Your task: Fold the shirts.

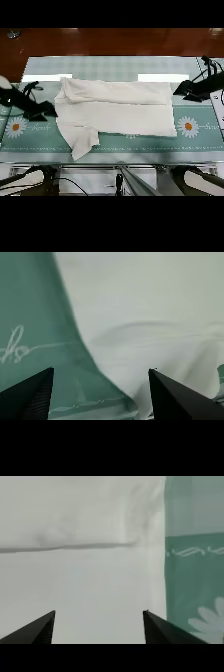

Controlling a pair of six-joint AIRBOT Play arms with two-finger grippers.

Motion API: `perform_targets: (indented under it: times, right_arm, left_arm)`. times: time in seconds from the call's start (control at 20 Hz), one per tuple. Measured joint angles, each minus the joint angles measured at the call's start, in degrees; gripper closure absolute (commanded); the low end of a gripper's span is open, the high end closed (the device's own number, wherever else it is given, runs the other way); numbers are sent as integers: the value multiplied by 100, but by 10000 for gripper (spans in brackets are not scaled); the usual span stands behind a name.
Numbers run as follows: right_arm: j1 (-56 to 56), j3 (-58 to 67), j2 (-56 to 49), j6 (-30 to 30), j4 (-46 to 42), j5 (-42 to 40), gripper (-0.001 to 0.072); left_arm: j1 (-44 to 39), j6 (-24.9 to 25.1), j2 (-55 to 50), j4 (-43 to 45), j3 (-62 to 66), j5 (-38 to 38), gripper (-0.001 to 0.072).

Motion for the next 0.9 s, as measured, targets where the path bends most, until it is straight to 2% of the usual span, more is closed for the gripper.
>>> perform_targets:
  times: [0.2,0.35,0.5,0.7,0.75,0.8,0.9]
  right_arm:
    - [199,-1464,1093,122,603,-688,83]
    - [382,-1980,1508,238,920,-1047,84]
    - [459,-2181,1674,321,1272,-1346,84]
    - [289,-2181,1746,372,1541,-1639,91]
    - [94,-2127,1755,385,1545,-1725,91]
    - [-179,-2076,1764,382,1558,-1722,91]
    - [-772,-2033,1770,352,1287,-1475,91]
  left_arm:
    - [544,243,846,-610,-1449,542,-1]
    - [603,483,1283,-1351,-2282,1086,1]
    - [361,719,1460,-2000,-2824,1460,3]
    - [-315,852,1539,-2391,-3101,1814,20]
    - [-452,870,1541,-2413,-3130,1902,224]
    - [-555,892,1550,-2387,-3152,2048,661]
    - [-686,957,1552,-2271,-3176,2201,688]
